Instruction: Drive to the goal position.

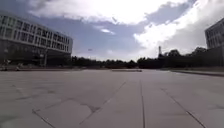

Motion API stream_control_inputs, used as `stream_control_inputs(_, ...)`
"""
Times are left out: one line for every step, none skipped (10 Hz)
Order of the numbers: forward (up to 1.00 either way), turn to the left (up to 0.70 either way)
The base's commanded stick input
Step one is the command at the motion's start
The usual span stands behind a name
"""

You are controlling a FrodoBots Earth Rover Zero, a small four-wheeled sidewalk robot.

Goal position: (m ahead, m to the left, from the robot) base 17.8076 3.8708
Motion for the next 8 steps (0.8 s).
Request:
stream_control_inputs(0.5, 0.01)
stream_control_inputs(0.5, 0.01)
stream_control_inputs(0.5, 0.01)
stream_control_inputs(0.5, 0.01)
stream_control_inputs(0.5, 0.01)
stream_control_inputs(0.5, 0.01)
stream_control_inputs(0.5, 0.01)
stream_control_inputs(0.5, 0.01)
